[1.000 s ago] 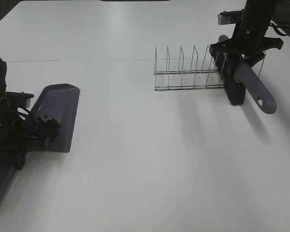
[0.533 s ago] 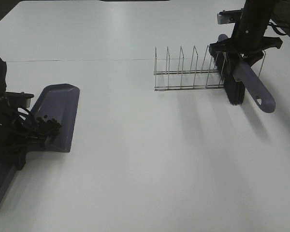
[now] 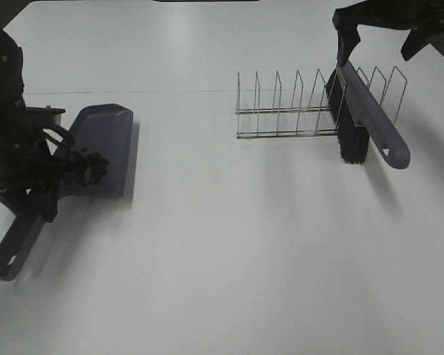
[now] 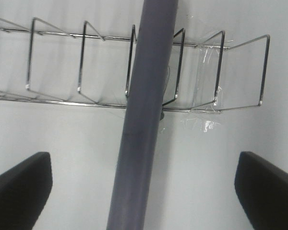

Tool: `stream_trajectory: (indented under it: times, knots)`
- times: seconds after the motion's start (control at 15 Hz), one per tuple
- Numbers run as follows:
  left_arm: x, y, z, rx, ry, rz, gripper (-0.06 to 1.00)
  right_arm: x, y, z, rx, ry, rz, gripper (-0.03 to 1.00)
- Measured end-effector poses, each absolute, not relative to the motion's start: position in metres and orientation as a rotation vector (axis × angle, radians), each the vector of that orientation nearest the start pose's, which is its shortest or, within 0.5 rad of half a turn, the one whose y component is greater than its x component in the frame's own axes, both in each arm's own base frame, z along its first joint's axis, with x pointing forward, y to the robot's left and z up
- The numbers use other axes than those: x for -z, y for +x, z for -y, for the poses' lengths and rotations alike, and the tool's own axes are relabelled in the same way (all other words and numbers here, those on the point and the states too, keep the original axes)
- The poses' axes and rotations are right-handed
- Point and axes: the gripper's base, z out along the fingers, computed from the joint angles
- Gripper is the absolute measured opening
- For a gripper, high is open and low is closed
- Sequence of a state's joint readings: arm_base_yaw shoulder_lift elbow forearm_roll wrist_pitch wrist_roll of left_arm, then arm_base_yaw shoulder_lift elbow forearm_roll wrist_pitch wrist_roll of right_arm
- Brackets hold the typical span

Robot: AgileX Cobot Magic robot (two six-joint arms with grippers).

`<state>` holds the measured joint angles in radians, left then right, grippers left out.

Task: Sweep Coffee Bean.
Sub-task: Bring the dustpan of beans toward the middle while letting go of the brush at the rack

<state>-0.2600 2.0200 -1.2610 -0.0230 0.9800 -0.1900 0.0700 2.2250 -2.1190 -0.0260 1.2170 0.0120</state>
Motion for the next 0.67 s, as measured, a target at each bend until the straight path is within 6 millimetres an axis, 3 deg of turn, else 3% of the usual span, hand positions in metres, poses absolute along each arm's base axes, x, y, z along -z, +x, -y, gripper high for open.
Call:
stream_trajectory:
  times: [0.13, 0.27, 0.4, 0.47, 0.67]
  knots:
    - [-0.136, 0.353, 0.101, 0.092, 0.053, -3.203, 0.33, -0.28, 0.454, -0.031, -0.004, -0.087, -2.803, 0.92]
    - [-0.133, 0.355, 0.104, 0.154, 0.007, -3.187, 0.33, -0.3, 0.406, -0.028, -0.003, -0.102, -2.836, 0.93]
    - [-0.121, 0.359, 0.107, 0.171, -0.013, -3.189, 0.33, -0.306, 0.353, -0.024, -0.005, -0.117, -2.82, 0.93]
    - [-0.108, 0.363, 0.112, 0.165, -0.001, -3.195, 0.33, -0.315, 0.313, -0.022, -0.016, -0.111, -2.748, 0.93]
    - [-0.097, 0.371, 0.121, 0.169, 0.018, -3.199, 0.33, -0.319, 0.252, -0.018, -0.019, -0.105, -2.699, 0.93]
